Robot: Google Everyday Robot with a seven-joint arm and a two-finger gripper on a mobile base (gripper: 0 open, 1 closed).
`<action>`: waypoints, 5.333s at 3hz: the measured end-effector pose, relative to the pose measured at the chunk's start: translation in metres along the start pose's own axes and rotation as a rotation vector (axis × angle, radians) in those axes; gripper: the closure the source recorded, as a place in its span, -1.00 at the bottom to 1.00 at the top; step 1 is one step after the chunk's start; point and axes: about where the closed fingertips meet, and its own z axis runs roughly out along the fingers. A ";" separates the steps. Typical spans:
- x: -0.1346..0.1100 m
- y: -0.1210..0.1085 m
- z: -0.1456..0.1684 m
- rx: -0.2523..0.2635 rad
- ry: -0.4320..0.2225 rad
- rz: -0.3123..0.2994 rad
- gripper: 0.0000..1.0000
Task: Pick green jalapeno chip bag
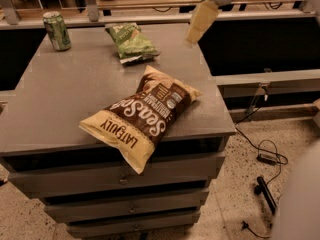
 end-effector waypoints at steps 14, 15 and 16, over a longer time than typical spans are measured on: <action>-0.081 -0.019 0.171 -0.056 -0.364 0.380 1.00; -0.098 -0.022 0.124 -0.014 -0.466 0.283 1.00; -0.111 -0.025 0.082 -0.013 -0.593 0.212 1.00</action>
Offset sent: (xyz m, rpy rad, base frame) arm 0.1287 0.0788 -0.0981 0.5703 0.1961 -0.3332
